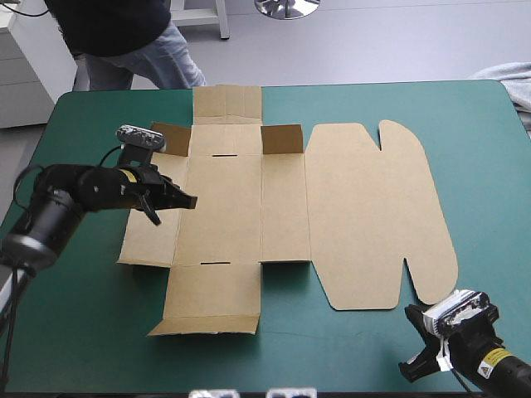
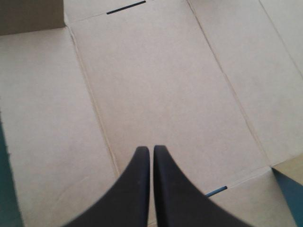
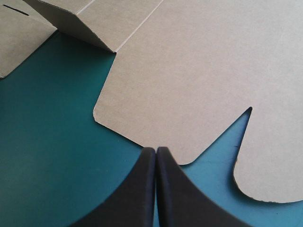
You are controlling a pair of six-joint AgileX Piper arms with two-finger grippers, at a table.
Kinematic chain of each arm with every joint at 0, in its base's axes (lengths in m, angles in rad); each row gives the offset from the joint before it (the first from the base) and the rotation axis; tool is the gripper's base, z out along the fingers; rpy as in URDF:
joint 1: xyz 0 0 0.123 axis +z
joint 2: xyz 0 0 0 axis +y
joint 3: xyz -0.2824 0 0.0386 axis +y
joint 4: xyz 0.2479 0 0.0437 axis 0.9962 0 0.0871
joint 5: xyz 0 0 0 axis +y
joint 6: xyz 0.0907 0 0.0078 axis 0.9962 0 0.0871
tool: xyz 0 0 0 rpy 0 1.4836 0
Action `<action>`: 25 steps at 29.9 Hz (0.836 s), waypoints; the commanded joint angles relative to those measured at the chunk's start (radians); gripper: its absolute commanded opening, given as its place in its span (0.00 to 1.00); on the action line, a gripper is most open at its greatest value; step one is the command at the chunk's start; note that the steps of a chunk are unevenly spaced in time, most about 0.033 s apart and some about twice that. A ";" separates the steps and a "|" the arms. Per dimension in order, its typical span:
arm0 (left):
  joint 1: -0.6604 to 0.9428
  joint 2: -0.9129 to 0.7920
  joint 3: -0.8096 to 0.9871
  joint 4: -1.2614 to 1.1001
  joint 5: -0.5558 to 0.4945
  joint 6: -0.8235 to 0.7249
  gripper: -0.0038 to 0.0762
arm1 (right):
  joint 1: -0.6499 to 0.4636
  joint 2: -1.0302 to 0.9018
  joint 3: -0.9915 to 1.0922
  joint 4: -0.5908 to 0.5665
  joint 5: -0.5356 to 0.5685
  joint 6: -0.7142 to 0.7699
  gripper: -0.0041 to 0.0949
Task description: Fold the box
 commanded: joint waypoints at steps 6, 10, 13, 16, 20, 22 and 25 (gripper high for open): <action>0.513 0.137 -0.087 -0.536 0.391 0.455 0.06 | 0.000 0.009 -0.023 0.001 -0.062 -0.005 0.03; 0.638 0.149 -0.087 -0.529 0.397 0.484 0.08 | 0.000 0.009 -0.023 0.000 -0.062 -0.005 0.03; 0.679 0.149 -0.089 -0.516 0.348 0.486 0.19 | 0.000 0.009 -0.023 0.000 -0.062 -0.005 0.03; 0.703 0.164 -0.089 -0.517 0.327 0.480 0.39 | 0.000 0.009 -0.023 0.000 -0.062 -0.005 0.03; 0.712 0.209 -0.089 -0.512 0.360 0.466 0.68 | 0.000 0.009 -0.023 0.000 -0.062 -0.005 0.03; 0.712 0.252 -0.089 -0.507 0.403 0.468 0.72 | 0.000 0.009 -0.023 0.000 -0.062 -0.005 0.03; 0.712 0.323 -0.089 -0.513 0.434 0.475 0.71 | 0.000 0.009 -0.023 0.000 -0.062 -0.005 0.03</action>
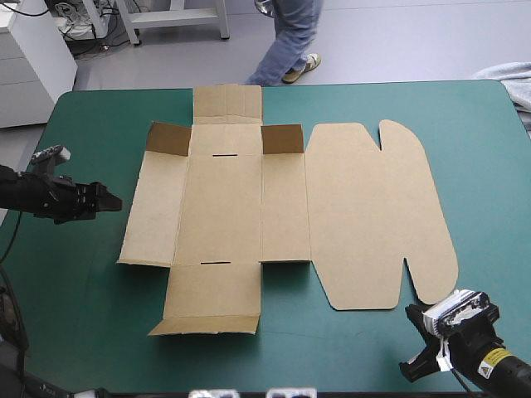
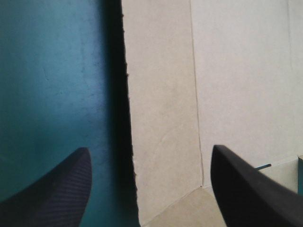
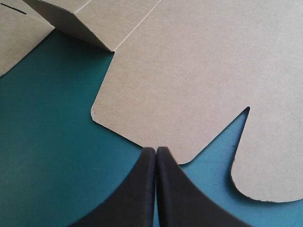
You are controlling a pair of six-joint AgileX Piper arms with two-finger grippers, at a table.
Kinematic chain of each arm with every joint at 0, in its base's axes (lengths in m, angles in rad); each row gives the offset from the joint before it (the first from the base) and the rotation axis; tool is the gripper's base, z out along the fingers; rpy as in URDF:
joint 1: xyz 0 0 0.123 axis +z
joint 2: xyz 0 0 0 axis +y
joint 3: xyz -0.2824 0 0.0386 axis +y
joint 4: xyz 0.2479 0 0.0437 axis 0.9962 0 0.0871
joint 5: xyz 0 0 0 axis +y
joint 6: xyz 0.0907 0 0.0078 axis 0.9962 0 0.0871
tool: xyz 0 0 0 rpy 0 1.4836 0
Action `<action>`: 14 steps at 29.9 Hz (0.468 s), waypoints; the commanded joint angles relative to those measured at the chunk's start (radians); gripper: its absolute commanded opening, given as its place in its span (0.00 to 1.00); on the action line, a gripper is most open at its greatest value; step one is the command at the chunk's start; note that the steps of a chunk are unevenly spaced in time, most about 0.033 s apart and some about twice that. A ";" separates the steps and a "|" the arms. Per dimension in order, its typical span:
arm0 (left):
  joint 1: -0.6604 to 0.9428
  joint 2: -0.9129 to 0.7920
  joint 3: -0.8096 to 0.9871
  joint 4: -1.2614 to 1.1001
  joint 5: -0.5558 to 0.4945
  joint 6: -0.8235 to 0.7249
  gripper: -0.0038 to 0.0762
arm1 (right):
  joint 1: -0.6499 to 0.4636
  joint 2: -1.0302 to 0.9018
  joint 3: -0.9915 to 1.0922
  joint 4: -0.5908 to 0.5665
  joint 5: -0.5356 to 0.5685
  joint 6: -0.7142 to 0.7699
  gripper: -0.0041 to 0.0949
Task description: Fold the box
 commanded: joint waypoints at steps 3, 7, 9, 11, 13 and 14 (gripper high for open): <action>0.001 0.079 -0.030 -0.069 0.081 0.006 0.71 | 0.000 0.009 -0.023 0.008 -0.062 -0.005 0.03; 0.001 0.124 -0.030 -0.094 0.081 0.027 0.71 | 0.000 0.009 -0.023 0.008 -0.062 -0.005 0.03; -0.001 0.137 -0.030 -0.128 0.081 0.043 0.71 | 0.000 0.009 -0.023 0.008 -0.062 -0.005 0.03; -0.006 0.143 -0.030 -0.152 0.081 0.059 0.71 | 0.000 0.009 -0.023 0.008 -0.062 -0.005 0.03; -0.015 0.143 -0.030 -0.145 0.081 0.071 0.71 | 0.000 0.009 -0.023 0.008 -0.062 -0.005 0.03; -0.021 0.143 -0.030 -0.139 0.081 0.076 0.71 | 0.000 0.009 -0.023 0.008 -0.062 -0.005 0.03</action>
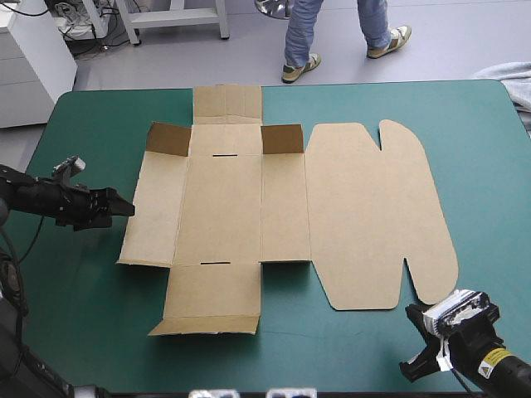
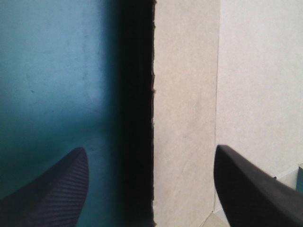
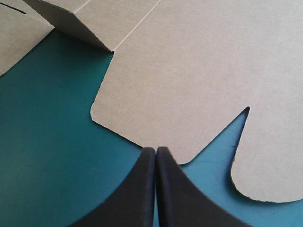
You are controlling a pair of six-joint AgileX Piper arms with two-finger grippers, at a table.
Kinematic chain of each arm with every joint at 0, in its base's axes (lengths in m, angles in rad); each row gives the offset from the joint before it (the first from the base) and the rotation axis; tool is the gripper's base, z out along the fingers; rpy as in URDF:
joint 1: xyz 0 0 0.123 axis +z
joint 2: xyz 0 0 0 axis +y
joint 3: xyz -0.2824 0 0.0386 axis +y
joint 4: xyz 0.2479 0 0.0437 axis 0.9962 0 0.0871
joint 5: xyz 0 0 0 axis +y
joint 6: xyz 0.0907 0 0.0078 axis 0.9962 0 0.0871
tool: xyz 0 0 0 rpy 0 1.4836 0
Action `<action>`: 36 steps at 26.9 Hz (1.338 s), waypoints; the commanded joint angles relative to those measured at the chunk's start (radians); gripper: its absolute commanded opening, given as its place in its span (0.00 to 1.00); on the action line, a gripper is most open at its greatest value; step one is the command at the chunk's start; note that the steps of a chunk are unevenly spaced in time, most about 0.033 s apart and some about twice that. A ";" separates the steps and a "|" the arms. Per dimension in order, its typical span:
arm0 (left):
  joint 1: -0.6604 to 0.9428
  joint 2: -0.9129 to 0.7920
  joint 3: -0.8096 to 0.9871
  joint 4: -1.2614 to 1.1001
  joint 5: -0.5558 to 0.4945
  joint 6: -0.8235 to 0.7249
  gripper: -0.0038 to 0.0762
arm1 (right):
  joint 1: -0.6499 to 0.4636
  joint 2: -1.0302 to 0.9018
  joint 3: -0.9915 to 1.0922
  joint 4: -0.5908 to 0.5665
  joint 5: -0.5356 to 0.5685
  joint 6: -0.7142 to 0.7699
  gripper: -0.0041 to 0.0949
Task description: Fold the box
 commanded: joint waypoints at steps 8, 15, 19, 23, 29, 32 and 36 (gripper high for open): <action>-0.089 -0.035 -0.030 -0.054 0.093 0.022 0.71 | 0.000 0.009 -0.023 0.010 -0.062 -0.005 0.03; -0.151 0.015 -0.030 -0.059 0.093 -0.019 0.71 | 0.000 0.009 -0.023 0.010 -0.062 -0.005 0.03; -0.187 0.036 -0.030 -0.074 0.093 -0.023 0.71 | 0.000 0.009 -0.023 0.010 -0.062 -0.005 0.03; -0.220 0.043 -0.030 -0.110 0.093 -0.025 0.71 | 0.000 0.009 -0.023 0.010 -0.062 -0.005 0.03; -0.247 0.044 -0.030 -0.119 0.093 -0.039 0.49 | 0.000 0.009 -0.023 0.010 -0.062 -0.005 0.03; -0.247 0.044 -0.030 -0.103 0.084 -0.067 0.03 | 0.000 0.009 -0.023 0.010 -0.062 -0.005 0.03; -0.247 0.044 -0.030 -0.101 0.091 -0.067 0.04 | 0.000 0.009 -0.023 0.010 -0.062 -0.005 0.03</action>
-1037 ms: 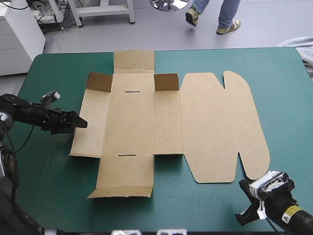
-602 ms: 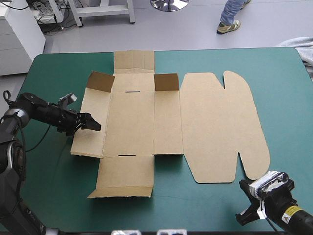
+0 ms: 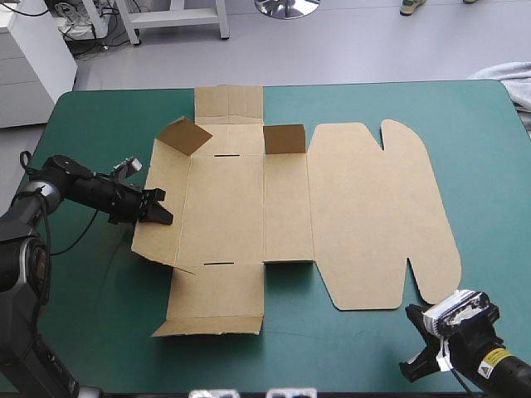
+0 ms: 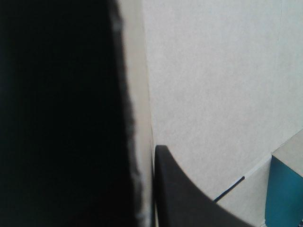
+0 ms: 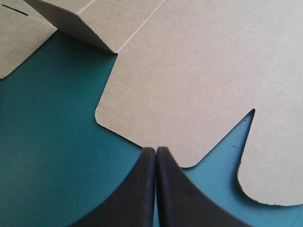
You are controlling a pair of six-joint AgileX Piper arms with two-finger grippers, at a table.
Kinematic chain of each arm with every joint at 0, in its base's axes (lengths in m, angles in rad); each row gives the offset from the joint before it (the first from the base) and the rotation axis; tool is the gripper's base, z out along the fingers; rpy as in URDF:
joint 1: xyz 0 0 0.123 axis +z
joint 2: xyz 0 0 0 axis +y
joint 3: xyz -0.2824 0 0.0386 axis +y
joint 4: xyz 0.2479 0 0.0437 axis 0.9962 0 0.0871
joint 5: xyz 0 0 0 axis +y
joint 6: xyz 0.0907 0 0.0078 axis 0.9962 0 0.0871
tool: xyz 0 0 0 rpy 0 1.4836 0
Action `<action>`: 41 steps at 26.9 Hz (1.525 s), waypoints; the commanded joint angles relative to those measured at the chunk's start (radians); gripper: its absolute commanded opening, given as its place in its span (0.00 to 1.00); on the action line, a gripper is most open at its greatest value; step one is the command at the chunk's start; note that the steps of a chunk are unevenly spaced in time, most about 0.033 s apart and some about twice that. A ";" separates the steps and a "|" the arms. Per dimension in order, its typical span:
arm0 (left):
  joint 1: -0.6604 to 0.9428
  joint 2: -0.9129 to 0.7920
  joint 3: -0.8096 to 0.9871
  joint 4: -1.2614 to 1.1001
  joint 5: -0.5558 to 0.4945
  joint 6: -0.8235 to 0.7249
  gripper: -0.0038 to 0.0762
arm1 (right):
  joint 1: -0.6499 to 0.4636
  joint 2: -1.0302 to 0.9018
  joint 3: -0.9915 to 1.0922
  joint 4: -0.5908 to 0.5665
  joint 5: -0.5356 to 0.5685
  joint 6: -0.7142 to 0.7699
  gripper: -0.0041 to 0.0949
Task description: Fold the box
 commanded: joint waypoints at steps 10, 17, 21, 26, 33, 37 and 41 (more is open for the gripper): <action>-0.016 -0.052 -0.067 -0.031 0.102 0.031 0.04 | 0.000 0.009 -0.023 0.010 -0.062 -0.005 0.03; -0.108 -0.092 -0.265 0.123 0.102 -0.023 0.04 | 0.000 0.009 -0.023 0.010 -0.062 -0.005 0.03; -0.200 -0.098 -0.416 0.241 0.099 -0.081 0.04 | 0.000 0.009 -0.023 0.010 -0.062 -0.005 0.03; -0.347 -0.098 -0.579 0.388 0.096 -0.083 0.04 | 0.000 0.009 -0.023 0.010 -0.101 -0.001 0.03; -0.517 -0.098 -0.718 0.672 0.096 -0.056 0.04 | 0.000 0.009 -0.025 0.032 -0.209 0.072 0.03; -0.574 -0.098 -0.751 0.688 0.088 -0.038 0.04 | 0.000 0.009 -0.037 0.030 -0.224 0.109 0.03; -0.625 -0.100 -0.761 0.731 0.065 -0.001 0.04 | 0.000 0.009 -0.066 0.022 -0.256 0.109 0.03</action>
